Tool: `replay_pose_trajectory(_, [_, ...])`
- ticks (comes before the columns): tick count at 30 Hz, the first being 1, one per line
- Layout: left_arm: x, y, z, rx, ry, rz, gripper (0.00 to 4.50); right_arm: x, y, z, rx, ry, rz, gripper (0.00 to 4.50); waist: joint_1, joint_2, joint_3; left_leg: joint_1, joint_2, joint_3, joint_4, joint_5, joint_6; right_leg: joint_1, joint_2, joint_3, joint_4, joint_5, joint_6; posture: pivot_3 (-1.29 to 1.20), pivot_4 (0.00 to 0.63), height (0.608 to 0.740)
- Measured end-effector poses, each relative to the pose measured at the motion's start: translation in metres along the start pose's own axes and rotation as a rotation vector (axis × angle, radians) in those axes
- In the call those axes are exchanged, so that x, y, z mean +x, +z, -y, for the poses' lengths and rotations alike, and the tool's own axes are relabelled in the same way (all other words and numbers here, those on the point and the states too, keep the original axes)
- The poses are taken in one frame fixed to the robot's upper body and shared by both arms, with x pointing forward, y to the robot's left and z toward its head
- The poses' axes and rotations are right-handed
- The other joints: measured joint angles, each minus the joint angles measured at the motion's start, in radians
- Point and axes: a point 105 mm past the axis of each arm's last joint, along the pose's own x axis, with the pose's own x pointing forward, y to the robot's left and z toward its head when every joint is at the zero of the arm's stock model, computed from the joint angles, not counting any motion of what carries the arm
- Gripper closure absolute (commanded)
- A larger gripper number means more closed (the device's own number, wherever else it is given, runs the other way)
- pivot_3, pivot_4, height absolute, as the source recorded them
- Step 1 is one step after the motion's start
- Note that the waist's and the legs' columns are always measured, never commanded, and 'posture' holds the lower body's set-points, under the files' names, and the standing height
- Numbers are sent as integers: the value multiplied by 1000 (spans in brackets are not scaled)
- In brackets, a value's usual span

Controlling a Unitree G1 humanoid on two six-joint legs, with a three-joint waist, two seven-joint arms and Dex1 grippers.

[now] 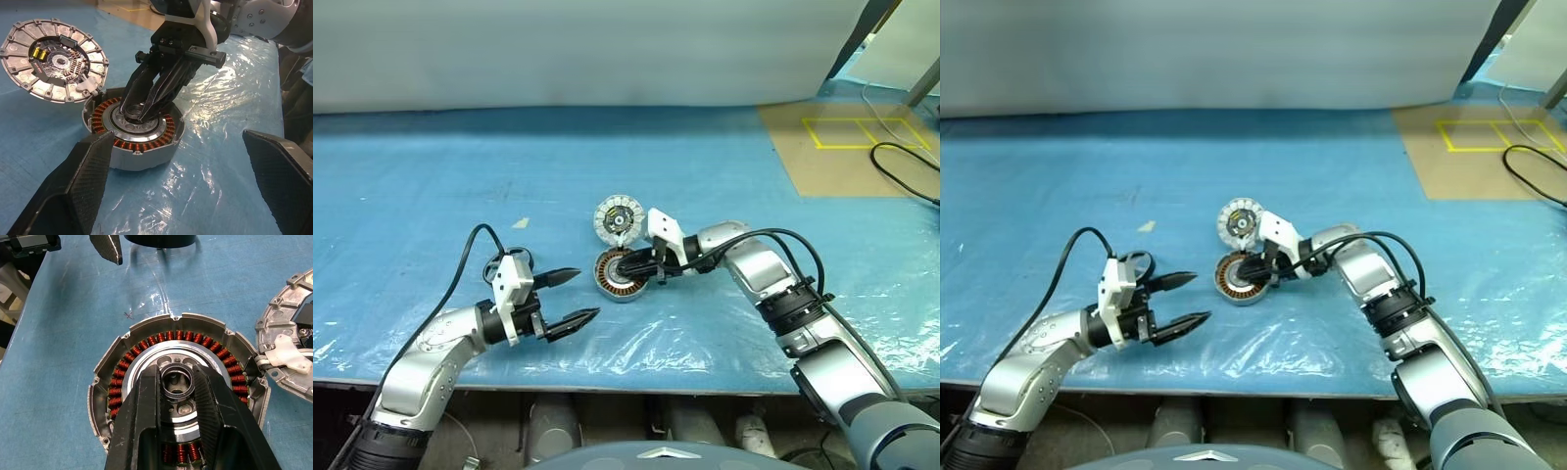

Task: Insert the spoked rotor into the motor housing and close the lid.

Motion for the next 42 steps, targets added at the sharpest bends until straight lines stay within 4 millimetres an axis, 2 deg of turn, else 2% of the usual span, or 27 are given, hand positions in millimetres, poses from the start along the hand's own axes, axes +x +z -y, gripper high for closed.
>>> replay_pose_trajectory(27, [3,2,-2,15,0,1,54,3,0,-7,-40,31,-6,3906,0,0,0,0,0,0,0,0,0,0,0,0,0,0,0,0,150,740])
replay_pose_trajectory(42, [4,3,-2,15,-2,6,54,0,2,2,-29,-13,13,3906,0,0,0,0,0,0,2,0,0,0,0,0,2,0,0,0,150,740])
